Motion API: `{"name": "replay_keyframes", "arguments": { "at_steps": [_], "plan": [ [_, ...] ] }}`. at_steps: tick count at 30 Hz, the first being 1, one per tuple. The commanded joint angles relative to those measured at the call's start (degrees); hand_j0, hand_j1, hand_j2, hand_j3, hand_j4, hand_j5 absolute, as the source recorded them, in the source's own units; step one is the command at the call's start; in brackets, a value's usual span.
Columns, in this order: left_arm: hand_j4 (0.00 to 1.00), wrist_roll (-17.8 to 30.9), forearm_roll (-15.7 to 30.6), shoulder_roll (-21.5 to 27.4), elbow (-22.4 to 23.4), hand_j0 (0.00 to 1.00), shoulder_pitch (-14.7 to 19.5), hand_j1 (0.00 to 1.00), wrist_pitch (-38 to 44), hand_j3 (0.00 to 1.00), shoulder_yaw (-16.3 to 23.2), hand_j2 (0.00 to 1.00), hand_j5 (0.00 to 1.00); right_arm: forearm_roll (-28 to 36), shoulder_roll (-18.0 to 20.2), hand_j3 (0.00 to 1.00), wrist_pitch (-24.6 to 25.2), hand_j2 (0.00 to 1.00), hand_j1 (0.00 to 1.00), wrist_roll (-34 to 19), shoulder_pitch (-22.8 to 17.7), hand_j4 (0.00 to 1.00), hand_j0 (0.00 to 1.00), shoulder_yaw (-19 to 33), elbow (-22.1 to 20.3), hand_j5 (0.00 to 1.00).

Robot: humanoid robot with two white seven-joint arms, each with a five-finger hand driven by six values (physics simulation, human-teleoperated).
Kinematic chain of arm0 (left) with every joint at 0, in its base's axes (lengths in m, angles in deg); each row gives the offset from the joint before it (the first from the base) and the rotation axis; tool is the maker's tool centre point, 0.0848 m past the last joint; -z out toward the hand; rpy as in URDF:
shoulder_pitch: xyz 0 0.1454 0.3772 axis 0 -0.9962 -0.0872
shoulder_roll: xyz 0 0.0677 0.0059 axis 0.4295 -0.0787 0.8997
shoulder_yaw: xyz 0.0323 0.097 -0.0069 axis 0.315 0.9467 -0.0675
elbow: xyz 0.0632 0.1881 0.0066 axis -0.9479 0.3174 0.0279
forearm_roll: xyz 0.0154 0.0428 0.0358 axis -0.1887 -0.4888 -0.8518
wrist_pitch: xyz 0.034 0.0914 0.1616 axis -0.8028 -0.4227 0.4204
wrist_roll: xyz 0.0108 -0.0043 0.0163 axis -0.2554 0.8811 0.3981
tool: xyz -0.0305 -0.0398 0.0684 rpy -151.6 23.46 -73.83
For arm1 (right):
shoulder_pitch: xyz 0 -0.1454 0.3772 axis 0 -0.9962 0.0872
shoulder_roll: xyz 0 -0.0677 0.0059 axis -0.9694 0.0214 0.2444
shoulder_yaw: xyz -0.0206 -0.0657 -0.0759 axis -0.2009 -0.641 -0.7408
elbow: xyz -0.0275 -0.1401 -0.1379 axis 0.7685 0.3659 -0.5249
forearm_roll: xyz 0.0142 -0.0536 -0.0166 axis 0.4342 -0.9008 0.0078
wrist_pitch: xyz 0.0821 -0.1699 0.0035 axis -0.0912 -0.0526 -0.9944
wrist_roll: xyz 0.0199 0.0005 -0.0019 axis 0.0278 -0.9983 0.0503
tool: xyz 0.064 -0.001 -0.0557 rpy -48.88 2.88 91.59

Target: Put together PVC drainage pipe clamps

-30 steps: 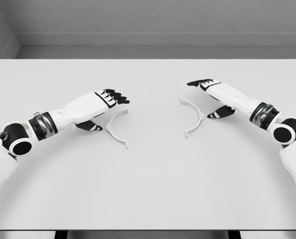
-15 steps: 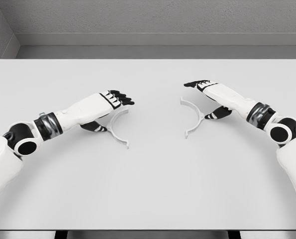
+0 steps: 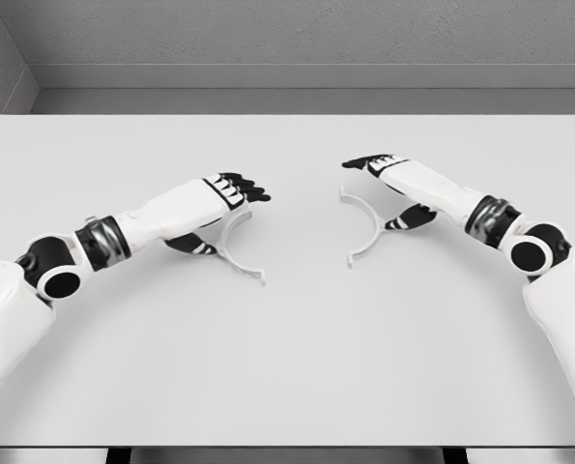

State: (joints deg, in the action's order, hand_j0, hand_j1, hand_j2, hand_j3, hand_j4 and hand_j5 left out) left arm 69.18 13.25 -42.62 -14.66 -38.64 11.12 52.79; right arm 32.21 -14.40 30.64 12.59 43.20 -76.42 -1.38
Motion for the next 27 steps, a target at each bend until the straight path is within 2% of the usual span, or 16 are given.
{"name": "replay_keyframes", "arguments": {
  "at_steps": [1, 19, 27],
  "plan": [
    [1.00, 0.39, 0.41, -0.78, -0.01, 1.00, 0.00, 1.00, 0.06, 1.00, -0.03, 1.00, 1.00, 0.42, -0.41, 1.00, 0.11, 1.00, 1.00, 0.01, 0.00, 1.00, 1.00, -0.12, 0.01, 1.00],
    [1.00, 1.09, -0.03, -3.06, 0.07, 1.00, 0.35, 1.00, 0.06, 1.00, -0.03, 1.00, 1.00, -0.10, -2.79, 1.00, 0.11, 1.00, 1.00, -1.66, 1.58, 1.00, 1.00, -2.49, -0.17, 1.00],
    [1.00, 1.00, 0.15, -2.09, 2.44, 1.00, 1.41, 1.00, 0.06, 1.00, -0.65, 1.00, 1.00, -0.28, -4.28, 1.00, 0.11, 1.00, 1.00, -2.19, 1.58, 1.00, 1.00, -2.67, -0.52, 1.00]
  ]
}}
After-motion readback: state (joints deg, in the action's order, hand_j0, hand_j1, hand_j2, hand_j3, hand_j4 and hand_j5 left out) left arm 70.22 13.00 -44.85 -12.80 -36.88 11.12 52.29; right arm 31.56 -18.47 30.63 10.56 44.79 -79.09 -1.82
